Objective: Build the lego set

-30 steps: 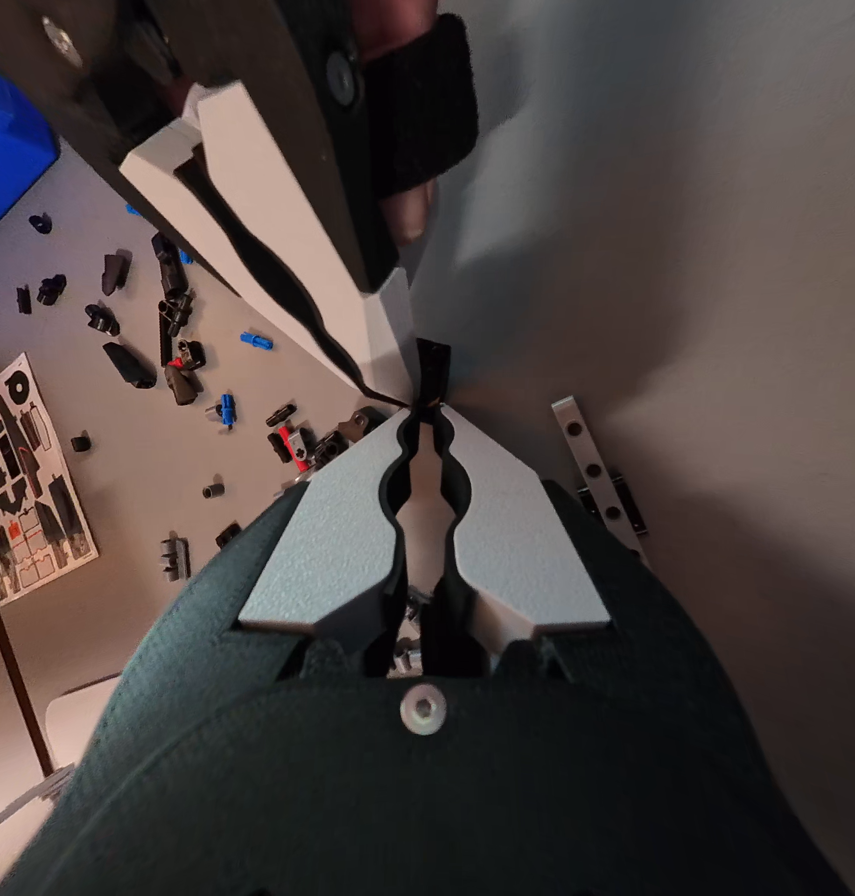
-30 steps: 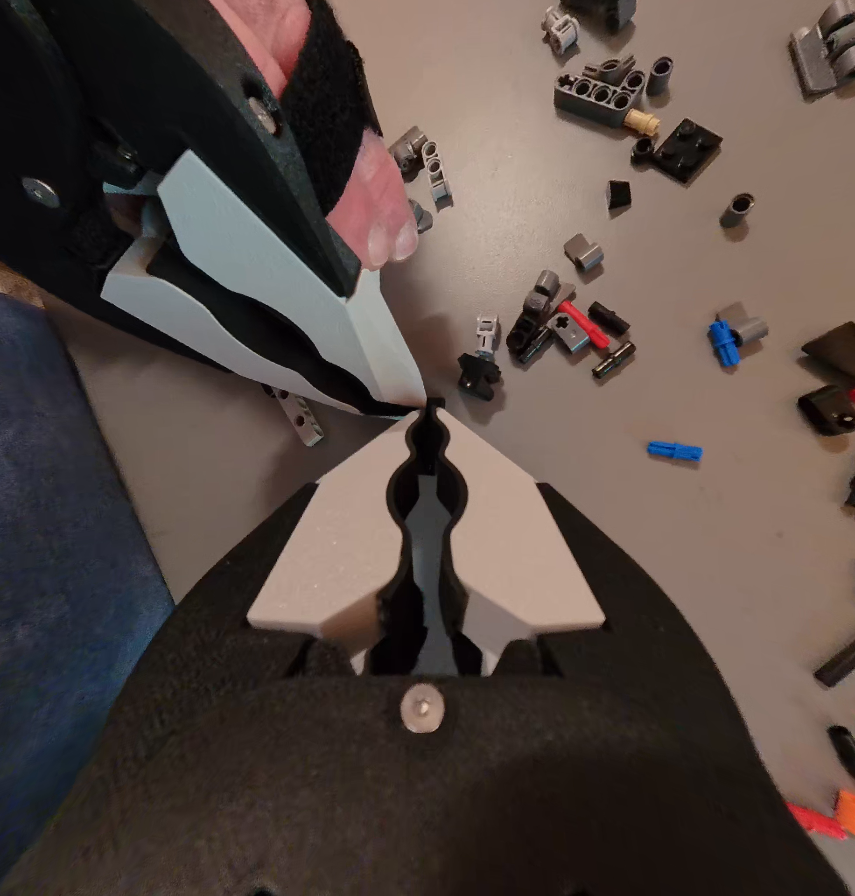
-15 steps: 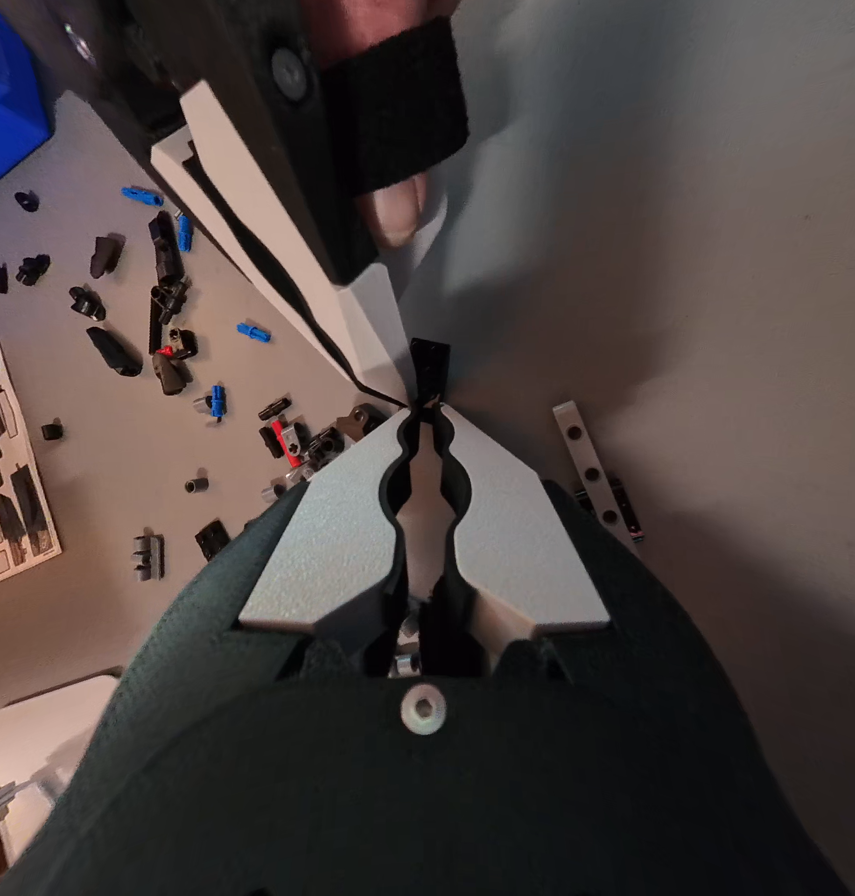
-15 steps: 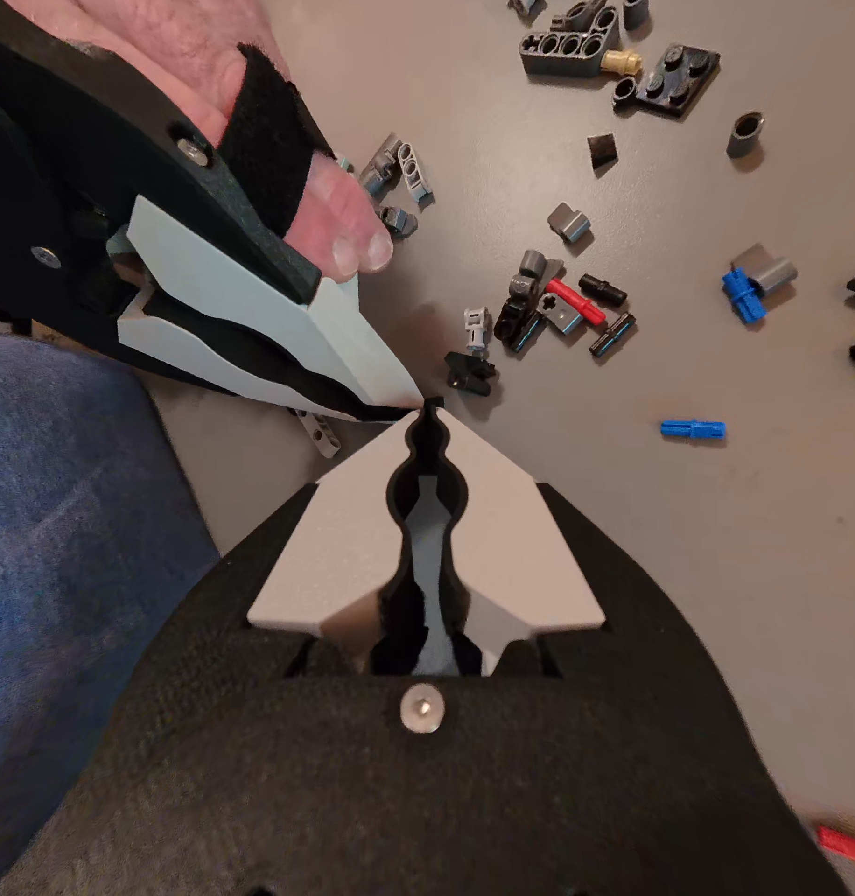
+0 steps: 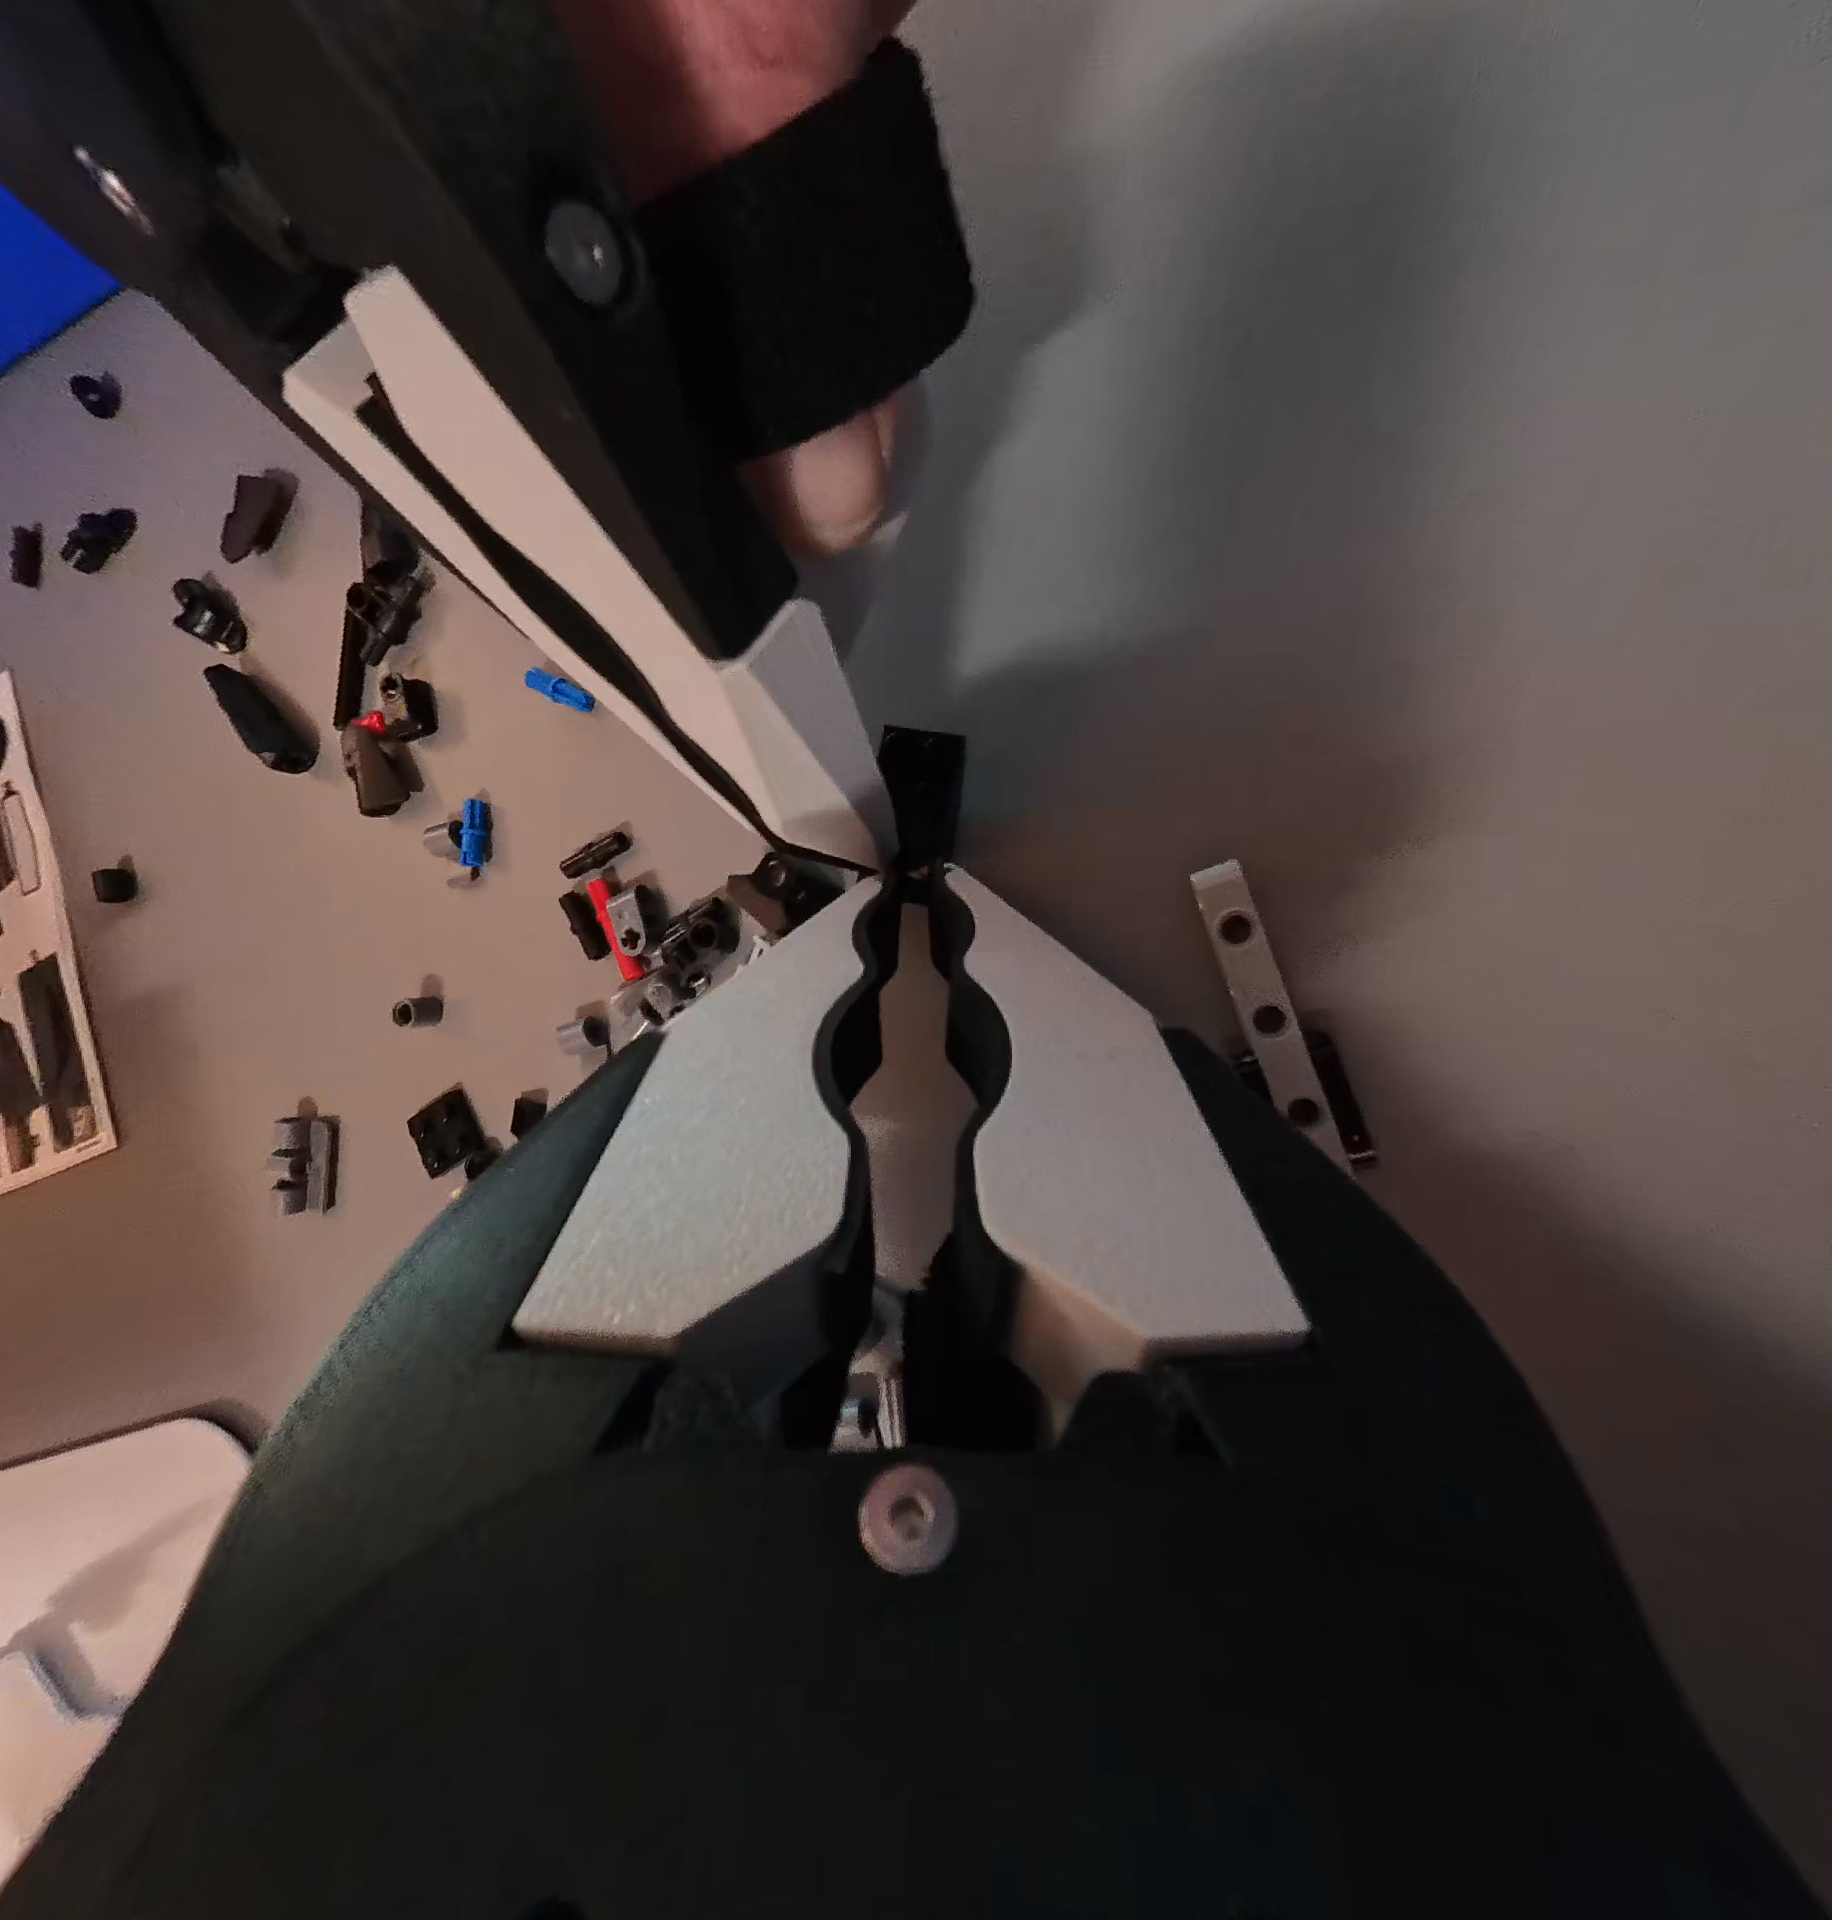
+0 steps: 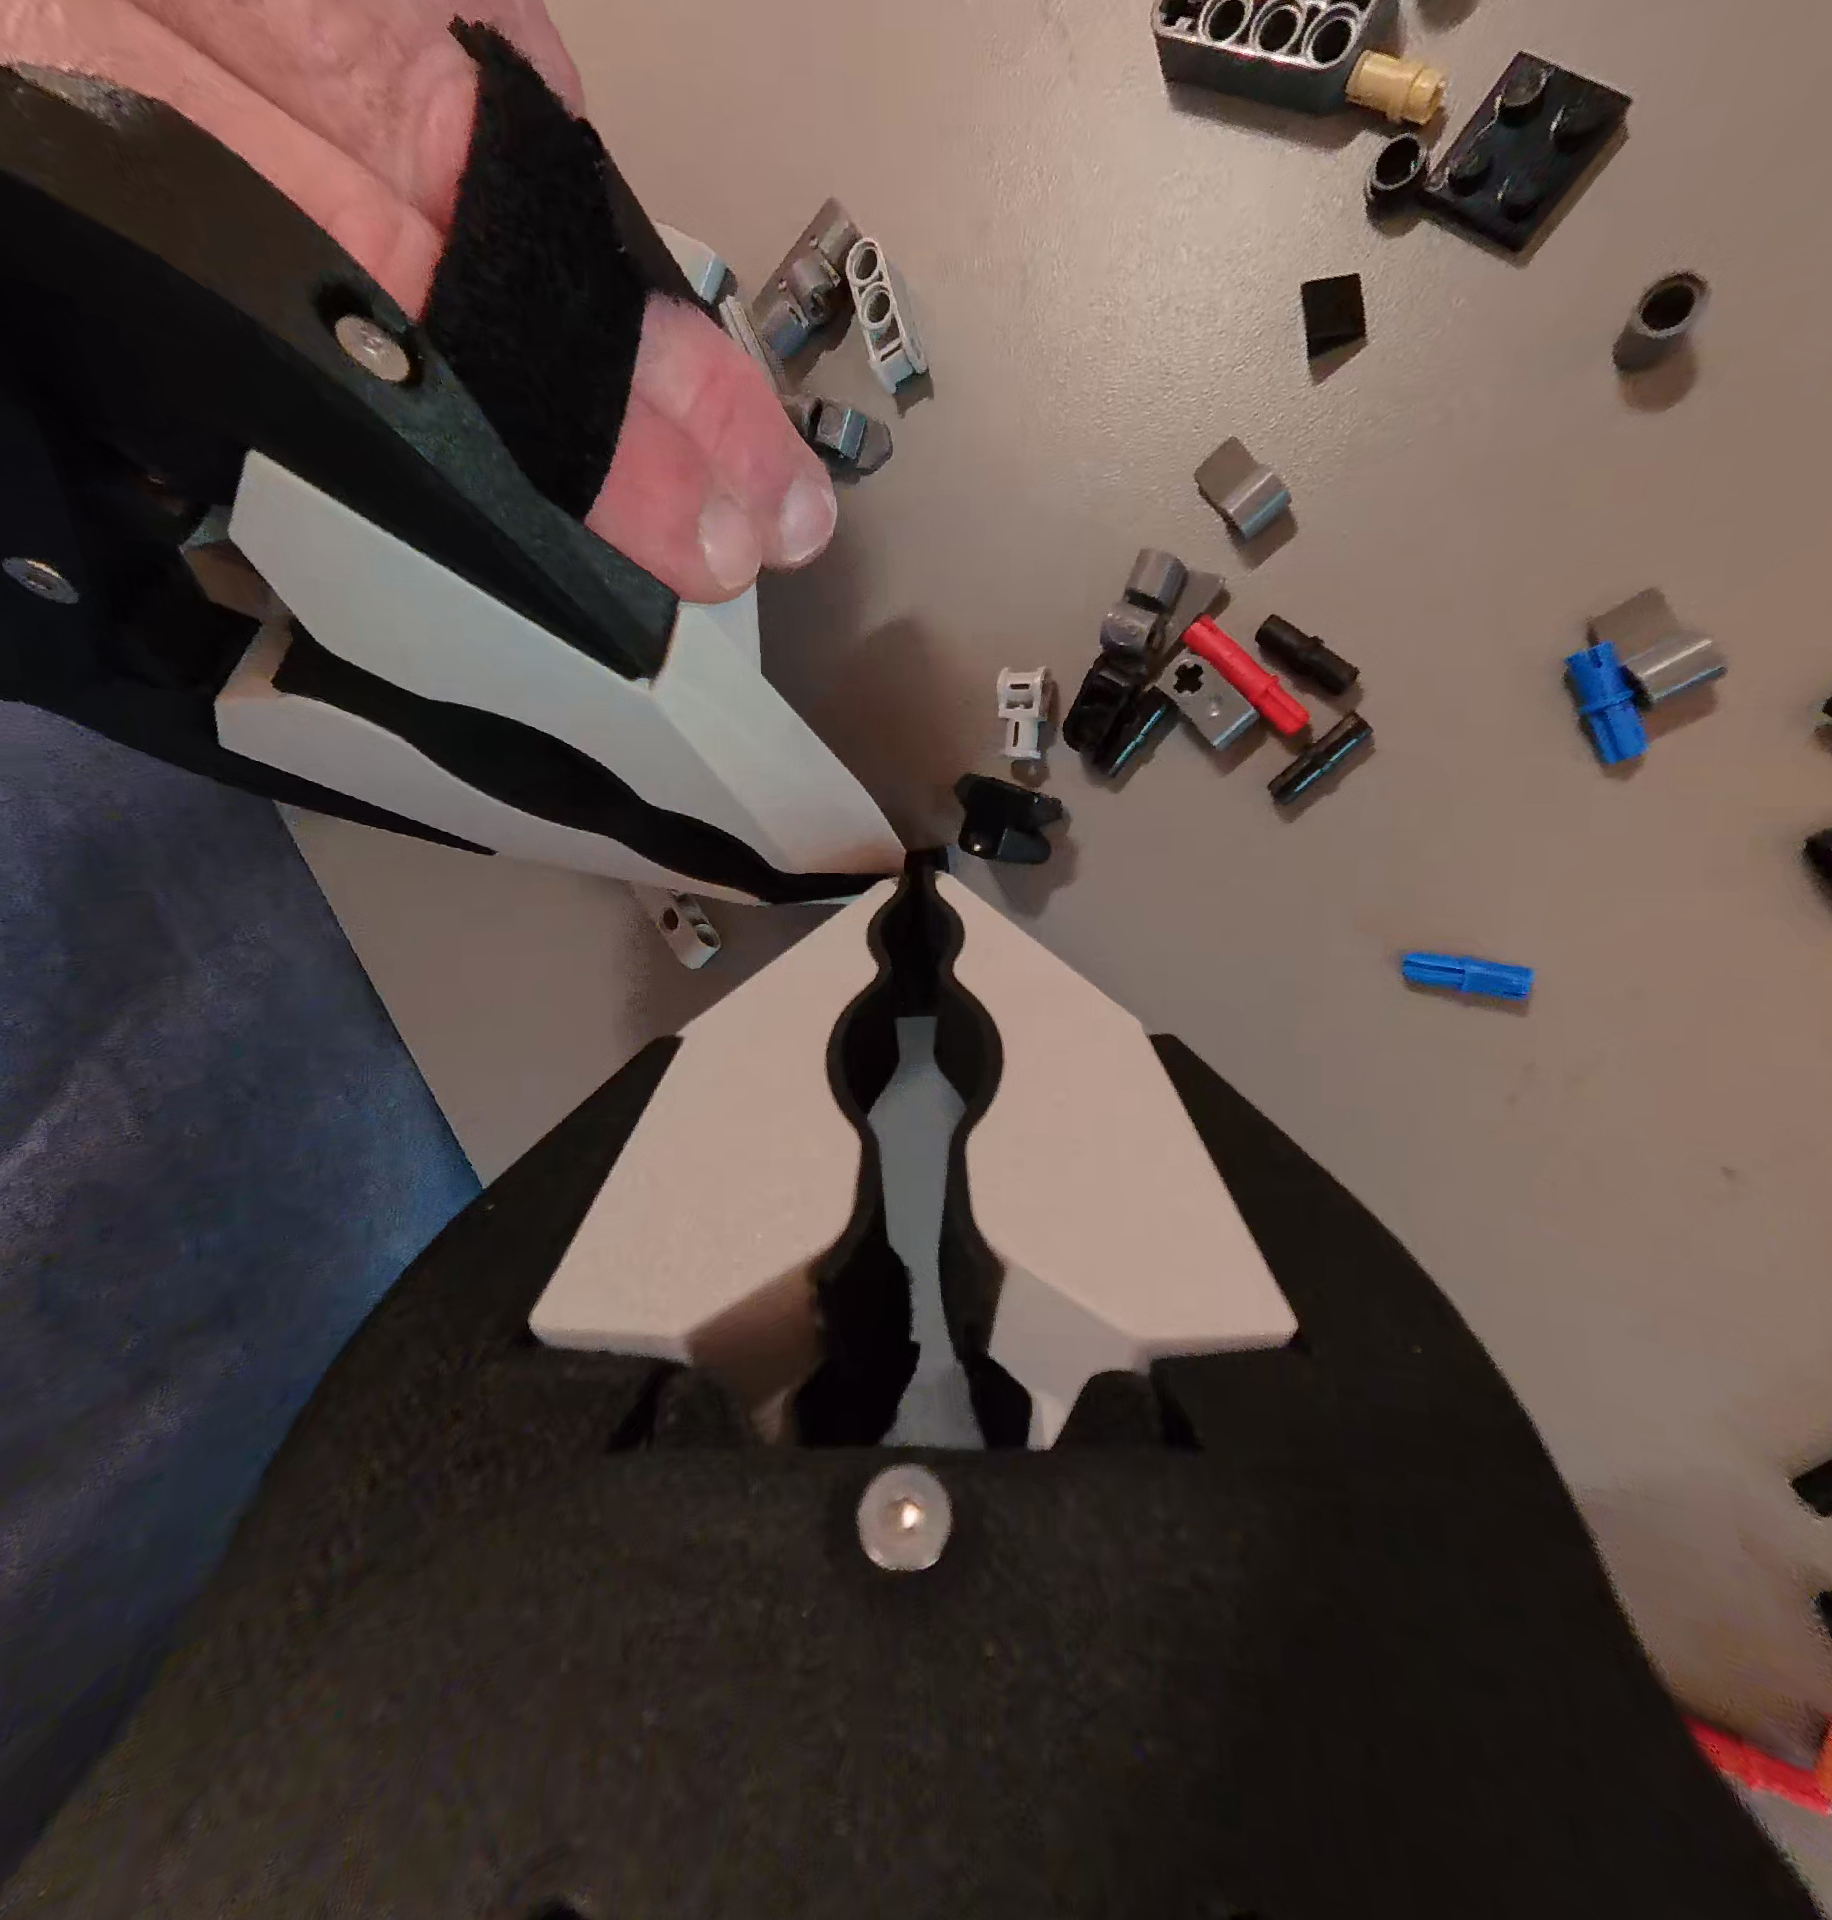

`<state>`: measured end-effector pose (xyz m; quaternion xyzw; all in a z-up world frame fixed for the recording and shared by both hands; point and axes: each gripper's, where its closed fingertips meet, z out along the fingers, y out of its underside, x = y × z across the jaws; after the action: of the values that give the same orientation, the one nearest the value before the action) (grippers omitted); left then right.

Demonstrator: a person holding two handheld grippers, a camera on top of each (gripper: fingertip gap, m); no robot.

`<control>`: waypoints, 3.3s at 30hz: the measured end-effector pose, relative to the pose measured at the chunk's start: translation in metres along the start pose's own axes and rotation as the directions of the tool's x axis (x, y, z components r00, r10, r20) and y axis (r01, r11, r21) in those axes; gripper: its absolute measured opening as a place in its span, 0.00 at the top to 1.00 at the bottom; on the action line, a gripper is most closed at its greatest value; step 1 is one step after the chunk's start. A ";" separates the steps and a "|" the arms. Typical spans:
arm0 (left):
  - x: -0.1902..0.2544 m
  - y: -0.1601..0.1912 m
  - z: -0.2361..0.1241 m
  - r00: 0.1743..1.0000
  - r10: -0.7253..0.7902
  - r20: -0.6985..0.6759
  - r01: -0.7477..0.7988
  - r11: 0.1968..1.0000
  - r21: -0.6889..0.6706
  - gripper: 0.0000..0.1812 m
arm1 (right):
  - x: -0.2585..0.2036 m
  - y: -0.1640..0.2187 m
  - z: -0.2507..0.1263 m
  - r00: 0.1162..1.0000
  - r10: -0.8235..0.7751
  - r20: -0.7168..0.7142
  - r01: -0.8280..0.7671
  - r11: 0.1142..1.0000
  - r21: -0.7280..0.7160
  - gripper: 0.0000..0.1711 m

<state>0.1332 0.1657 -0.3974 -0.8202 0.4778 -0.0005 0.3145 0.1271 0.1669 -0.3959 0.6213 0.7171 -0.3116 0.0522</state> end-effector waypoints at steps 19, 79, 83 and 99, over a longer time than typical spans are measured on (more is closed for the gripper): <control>-0.004 0.000 0.000 0.998 -0.060 0.001 0.059 0.997 0.044 1.00 | 0.000 0.000 0.000 1.000 -0.024 -0.003 0.024 1.000 0.019 1.00; -0.020 -0.033 -0.075 0.934 -0.161 0.318 0.126 0.984 0.129 0.81 | -0.049 -0.013 -0.053 0.837 -0.123 0.533 -0.081 0.935 0.344 0.92; -0.018 -0.030 -0.072 0.935 -0.129 0.332 0.112 0.991 0.072 0.82 | -0.058 -0.014 -0.055 0.826 -0.159 0.541 -0.040 0.941 0.337 0.92; 0.019 0.045 -0.106 0.737 -0.522 0.429 0.509 0.847 0.157 0.82 | -0.065 -0.036 -0.045 0.923 -0.347 0.170 0.276 0.900 0.338 0.92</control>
<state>0.0762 0.0808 -0.3419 -0.8920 0.1446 0.0980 0.4169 0.1219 0.1331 -0.3163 0.4589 0.7396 -0.4921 -0.0149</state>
